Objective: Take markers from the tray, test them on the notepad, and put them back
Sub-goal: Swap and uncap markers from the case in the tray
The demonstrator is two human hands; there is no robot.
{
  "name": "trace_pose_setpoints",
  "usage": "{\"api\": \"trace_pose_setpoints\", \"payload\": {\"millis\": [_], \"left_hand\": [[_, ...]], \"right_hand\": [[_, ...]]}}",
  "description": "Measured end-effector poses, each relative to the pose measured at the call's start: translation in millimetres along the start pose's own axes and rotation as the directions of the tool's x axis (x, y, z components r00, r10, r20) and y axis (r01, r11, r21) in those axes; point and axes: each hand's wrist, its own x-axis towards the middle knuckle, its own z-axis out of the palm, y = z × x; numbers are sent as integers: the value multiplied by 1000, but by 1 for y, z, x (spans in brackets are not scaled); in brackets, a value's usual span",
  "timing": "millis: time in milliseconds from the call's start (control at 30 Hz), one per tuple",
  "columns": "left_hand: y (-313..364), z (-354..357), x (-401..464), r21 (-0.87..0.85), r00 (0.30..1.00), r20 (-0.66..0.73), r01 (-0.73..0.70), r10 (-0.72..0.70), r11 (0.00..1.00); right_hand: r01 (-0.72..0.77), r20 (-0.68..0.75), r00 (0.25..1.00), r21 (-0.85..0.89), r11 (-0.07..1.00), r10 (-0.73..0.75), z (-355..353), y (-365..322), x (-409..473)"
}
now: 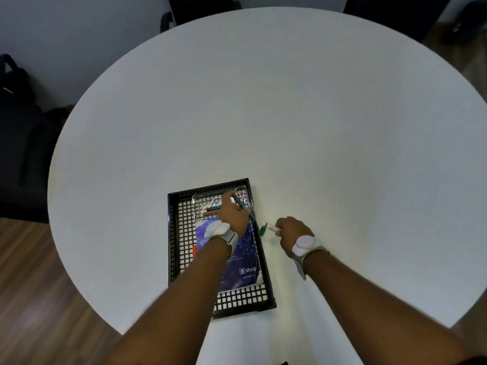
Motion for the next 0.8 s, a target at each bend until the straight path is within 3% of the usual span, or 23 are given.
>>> {"api": "trace_pose_setpoints", "payload": {"millis": [233,800], "left_hand": [[3,1,-6,-143,1000,-12,19,-21,990],[6,2,-24,-22,990,-14,-142,142,990]], "right_hand": [[-7,-37,999,104,995,10,-6,-10,-9],[-75,-31,996,203,976,83,-6,-18,-28]]}}
